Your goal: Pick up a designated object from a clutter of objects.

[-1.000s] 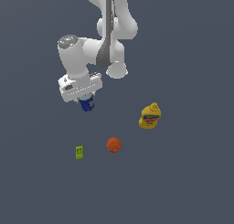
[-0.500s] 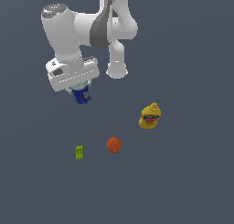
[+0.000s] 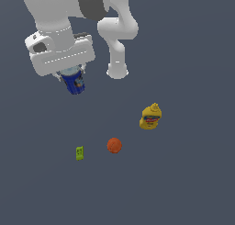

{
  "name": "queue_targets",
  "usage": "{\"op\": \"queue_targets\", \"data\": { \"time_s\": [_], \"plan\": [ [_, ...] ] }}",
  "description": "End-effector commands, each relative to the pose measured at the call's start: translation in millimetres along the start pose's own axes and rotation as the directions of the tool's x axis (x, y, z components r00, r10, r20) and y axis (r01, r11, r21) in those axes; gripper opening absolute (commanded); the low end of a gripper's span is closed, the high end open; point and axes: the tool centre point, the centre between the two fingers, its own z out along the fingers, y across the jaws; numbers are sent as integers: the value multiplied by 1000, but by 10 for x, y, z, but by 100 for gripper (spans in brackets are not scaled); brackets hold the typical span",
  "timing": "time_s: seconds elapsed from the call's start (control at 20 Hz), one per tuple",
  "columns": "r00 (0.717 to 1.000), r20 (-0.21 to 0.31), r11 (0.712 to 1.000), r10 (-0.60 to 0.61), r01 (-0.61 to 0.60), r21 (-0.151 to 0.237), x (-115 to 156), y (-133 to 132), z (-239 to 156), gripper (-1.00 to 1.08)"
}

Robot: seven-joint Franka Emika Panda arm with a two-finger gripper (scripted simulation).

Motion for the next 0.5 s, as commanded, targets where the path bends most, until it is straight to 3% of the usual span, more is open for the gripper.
{"op": "queue_targets", "data": {
  "time_s": [0.0,0.45],
  "plan": [
    [1000,-3,1000,0,0,-2,46,45,-254,-100],
    [1000,-4,1000,-2,2,-1,170,167,-840,-100]
  ]
}}
